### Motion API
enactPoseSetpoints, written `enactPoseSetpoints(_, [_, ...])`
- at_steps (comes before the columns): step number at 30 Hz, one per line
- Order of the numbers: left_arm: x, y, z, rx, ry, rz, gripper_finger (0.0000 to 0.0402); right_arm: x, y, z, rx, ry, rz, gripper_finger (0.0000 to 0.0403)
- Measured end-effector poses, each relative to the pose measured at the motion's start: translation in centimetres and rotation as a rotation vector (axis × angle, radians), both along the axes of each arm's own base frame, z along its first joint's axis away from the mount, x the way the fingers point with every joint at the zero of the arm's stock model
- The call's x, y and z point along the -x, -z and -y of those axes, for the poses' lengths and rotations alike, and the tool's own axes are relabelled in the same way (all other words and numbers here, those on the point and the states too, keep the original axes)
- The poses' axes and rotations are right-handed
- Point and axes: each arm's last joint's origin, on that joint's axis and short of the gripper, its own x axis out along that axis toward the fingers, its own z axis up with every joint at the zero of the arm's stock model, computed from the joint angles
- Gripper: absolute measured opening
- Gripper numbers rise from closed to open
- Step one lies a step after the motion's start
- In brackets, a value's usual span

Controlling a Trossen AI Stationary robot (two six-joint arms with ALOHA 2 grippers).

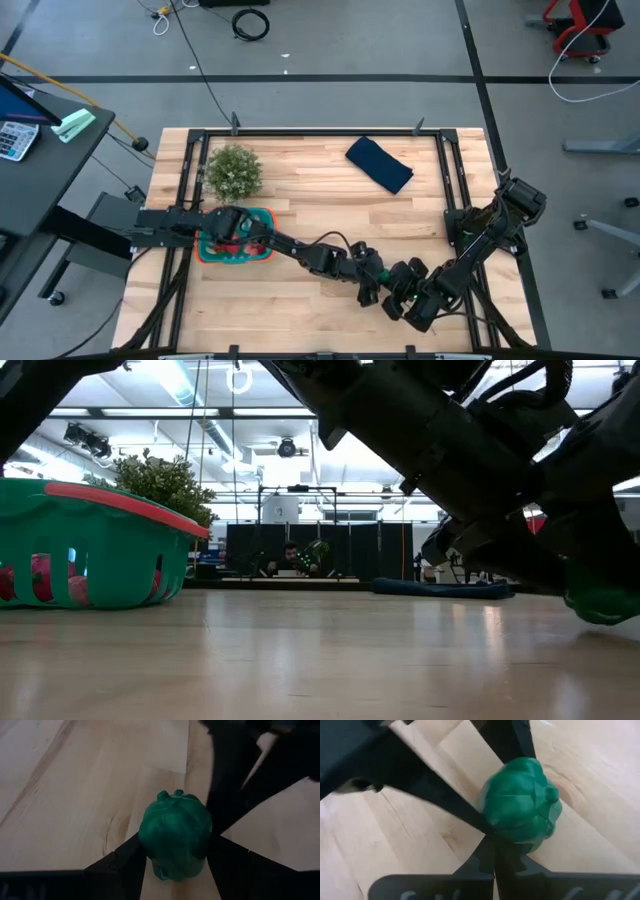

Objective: Pick and placing Produce into tupperware
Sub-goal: Put the green bell pepper into the green basket

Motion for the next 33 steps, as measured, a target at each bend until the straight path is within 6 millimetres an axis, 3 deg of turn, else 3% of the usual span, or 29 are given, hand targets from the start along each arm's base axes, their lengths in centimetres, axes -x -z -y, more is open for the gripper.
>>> enactPoseSetpoints(7, [0.2,-1.0,-1.3,-0.012,-0.017,-0.044,0.0209,-0.1,-3.6,-2.1,0.072,-0.054,-0.040,0.0000])
enactPoseSetpoints(16, [0.9,-3.8,-2.3,-0.103,0.024,-0.072,0.0197,-0.2,-8.5,-3.9,0.180,-0.070,0.035,0.0001])
enactPoseSetpoints(23, [3.5,-6.6,-3.1,-0.184,0.059,-0.261,0.0208,-0.1,-8.8,-4.1,0.188,-0.086,0.041,0.0001])
enactPoseSetpoints(33, [9.2,-12.0,-5.2,-0.241,0.025,-0.568,0.0202,-0.1,-8.8,-4.0,0.195,-0.084,0.033,0.0001])
